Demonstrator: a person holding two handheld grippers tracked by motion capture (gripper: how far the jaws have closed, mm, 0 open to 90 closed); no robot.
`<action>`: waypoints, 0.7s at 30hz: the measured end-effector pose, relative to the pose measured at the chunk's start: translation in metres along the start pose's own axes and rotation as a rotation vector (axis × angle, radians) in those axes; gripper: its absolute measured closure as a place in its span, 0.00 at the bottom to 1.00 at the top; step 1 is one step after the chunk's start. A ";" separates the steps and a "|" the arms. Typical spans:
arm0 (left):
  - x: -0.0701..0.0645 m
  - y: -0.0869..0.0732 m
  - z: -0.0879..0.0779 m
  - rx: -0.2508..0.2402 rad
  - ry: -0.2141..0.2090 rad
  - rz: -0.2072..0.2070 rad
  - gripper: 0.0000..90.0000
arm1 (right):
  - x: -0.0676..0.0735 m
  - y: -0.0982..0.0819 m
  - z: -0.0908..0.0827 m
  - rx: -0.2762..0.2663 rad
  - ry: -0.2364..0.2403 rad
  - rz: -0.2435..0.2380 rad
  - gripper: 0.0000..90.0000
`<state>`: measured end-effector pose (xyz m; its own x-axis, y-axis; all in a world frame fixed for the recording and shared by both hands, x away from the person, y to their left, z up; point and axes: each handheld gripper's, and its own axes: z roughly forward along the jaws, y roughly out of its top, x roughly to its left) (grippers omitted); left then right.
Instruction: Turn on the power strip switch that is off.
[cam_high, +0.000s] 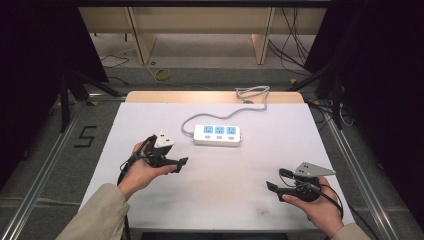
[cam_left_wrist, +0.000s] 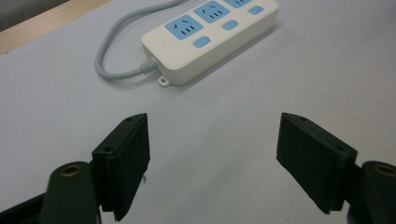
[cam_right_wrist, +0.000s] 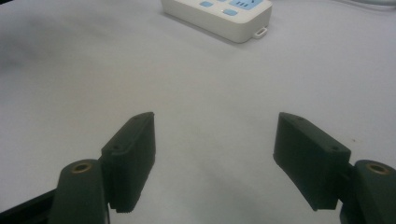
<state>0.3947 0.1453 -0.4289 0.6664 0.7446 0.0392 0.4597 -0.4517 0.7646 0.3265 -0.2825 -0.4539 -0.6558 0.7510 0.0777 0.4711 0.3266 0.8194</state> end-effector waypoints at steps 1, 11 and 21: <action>-0.001 -0.002 -0.001 0.001 -0.005 0.006 0.28 | 0.000 0.000 0.000 0.001 -0.001 0.000 0.33; -0.006 -0.024 -0.014 -0.017 -0.013 0.041 0.25 | 0.000 0.000 0.000 -0.001 0.001 0.000 0.33; -0.003 -0.049 -0.030 0.009 0.000 0.034 0.25 | 0.000 0.000 0.000 0.002 0.003 -0.003 0.33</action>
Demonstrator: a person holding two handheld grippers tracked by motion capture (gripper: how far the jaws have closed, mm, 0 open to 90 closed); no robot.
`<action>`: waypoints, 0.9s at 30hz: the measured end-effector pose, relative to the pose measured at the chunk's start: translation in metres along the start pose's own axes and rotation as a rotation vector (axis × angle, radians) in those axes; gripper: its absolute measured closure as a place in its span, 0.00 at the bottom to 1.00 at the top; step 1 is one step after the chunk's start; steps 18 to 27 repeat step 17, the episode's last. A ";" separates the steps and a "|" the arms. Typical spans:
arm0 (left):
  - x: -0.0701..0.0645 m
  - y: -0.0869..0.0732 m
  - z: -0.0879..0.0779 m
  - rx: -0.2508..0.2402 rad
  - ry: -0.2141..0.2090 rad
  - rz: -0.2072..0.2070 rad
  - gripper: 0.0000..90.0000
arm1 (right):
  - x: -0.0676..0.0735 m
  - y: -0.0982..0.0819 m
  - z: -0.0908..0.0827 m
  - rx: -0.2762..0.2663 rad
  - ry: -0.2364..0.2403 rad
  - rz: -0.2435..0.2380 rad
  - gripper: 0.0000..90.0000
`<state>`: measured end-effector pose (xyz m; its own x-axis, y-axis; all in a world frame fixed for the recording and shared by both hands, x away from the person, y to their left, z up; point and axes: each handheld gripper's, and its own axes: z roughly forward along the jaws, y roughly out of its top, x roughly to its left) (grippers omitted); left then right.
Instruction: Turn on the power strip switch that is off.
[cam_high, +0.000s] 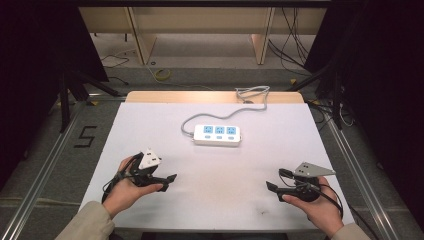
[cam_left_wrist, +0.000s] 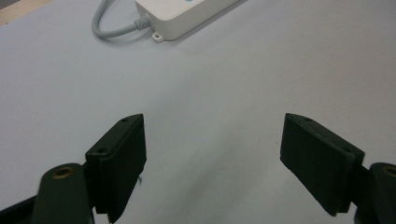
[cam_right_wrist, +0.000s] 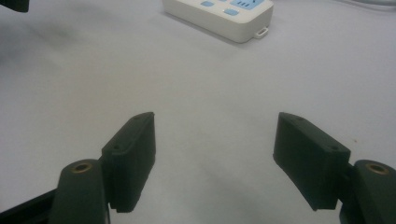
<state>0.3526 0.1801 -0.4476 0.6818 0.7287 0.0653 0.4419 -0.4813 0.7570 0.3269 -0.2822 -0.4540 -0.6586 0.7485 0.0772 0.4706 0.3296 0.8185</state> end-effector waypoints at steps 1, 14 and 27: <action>0.000 -0.002 -0.002 0.002 0.002 0.005 0.25 | 0.000 0.000 0.000 0.000 0.000 0.000 0.33; -0.001 -0.011 -0.008 0.004 0.014 0.020 0.24 | 0.000 0.001 -0.001 -0.002 -0.005 0.000 0.33; -0.002 -0.009 -0.007 0.003 0.009 0.028 0.23 | -0.001 0.001 -0.001 -0.005 -0.008 0.003 0.33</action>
